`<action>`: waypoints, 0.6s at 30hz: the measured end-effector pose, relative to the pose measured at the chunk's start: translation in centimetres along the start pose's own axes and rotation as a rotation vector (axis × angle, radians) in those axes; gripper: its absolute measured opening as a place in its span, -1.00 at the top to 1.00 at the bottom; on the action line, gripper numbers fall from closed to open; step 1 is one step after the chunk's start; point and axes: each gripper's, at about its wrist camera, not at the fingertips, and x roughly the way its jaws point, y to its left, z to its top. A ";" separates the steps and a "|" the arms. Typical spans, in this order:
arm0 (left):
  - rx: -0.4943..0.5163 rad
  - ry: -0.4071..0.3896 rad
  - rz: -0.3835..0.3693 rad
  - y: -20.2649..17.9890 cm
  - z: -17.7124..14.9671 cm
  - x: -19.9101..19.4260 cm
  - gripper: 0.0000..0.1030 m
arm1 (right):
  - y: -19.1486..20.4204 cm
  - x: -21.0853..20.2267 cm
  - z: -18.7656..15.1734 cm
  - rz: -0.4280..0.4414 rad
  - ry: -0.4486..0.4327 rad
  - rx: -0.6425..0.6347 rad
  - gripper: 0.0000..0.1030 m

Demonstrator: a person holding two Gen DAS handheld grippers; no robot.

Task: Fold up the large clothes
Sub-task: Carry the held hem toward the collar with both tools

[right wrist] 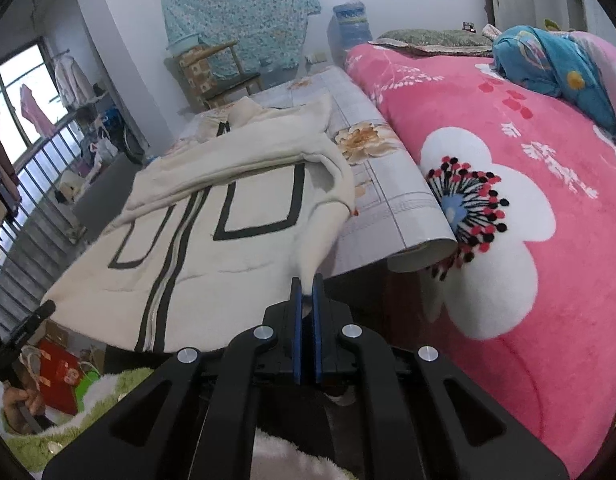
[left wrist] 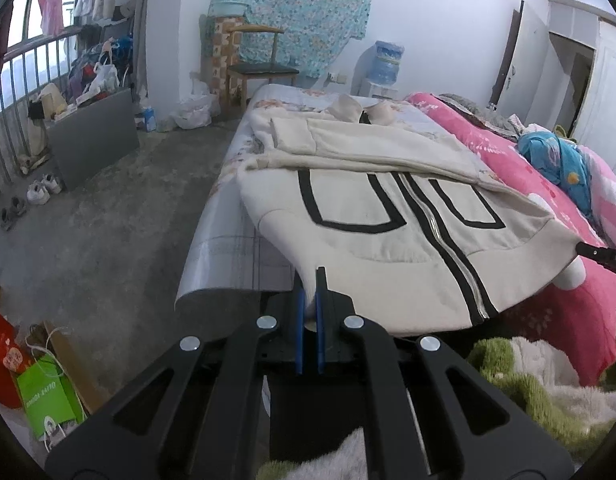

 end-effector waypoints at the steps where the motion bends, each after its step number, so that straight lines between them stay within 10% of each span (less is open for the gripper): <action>1: 0.012 -0.013 0.002 -0.1 0.2 -0.1 0.92 | 0.1 0.0 0.1 0.002 -0.009 -0.003 0.91; 18: -0.032 -0.058 -0.006 0.6 2.7 1.2 0.92 | -0.1 0.9 3.5 0.071 -0.104 0.036 0.91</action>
